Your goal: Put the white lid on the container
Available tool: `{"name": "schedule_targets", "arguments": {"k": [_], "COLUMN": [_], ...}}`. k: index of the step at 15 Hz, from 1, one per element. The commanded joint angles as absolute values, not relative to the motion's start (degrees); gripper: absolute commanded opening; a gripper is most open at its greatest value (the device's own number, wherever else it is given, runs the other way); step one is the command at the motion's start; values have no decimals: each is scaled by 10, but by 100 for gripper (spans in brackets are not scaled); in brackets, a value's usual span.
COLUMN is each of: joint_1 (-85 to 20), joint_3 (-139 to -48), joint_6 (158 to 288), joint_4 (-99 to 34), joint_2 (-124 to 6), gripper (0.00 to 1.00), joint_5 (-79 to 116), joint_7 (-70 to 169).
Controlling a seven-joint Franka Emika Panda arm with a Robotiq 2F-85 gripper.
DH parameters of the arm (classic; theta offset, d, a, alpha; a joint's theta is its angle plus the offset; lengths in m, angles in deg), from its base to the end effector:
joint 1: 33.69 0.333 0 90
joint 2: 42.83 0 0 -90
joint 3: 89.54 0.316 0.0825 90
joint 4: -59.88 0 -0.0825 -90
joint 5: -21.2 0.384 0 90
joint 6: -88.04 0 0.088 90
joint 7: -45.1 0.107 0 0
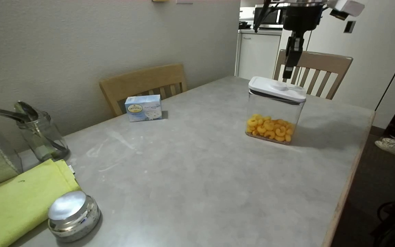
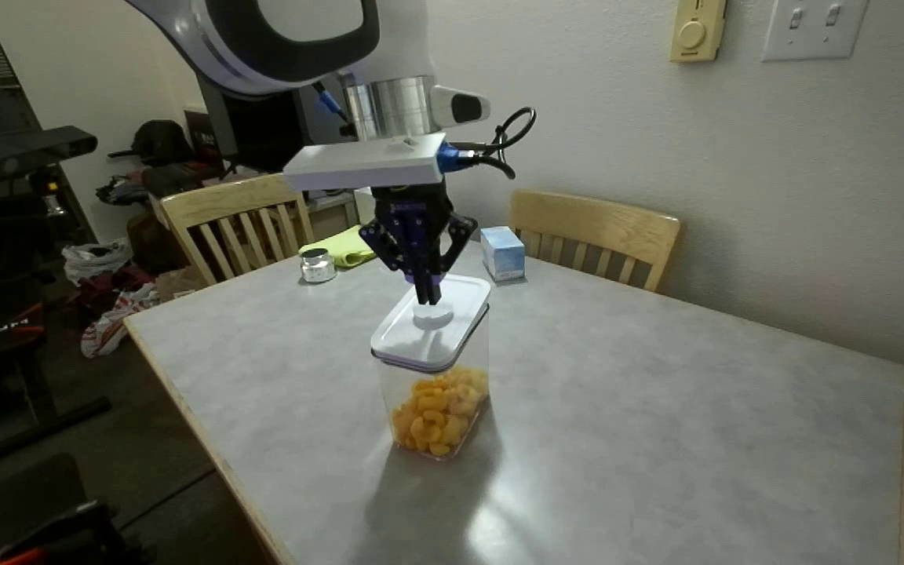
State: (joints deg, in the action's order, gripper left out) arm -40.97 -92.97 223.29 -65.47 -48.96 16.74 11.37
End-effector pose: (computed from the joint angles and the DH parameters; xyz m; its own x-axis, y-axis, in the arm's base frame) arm 0.5432 -0.1035 0.3450 0.8974 0.4408 0.0173 0.4377 -0.8947 0.0893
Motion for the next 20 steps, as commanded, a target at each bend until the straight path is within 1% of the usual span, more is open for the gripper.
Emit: {"name": "schedule_targets", "arguments": {"k": [1, 16, 20], "joint_1": [-414, -416, -419], "joint_3": [-931, -922, -912], "joint_6": [2242, 2298, 2324], "joint_4": [-669, -662, -662], "joint_2": [-477, -499, -515], "gripper": [0, 0, 0], "joint_5": [185, 338, 411], "joint_7": [76, -107, -190]}}
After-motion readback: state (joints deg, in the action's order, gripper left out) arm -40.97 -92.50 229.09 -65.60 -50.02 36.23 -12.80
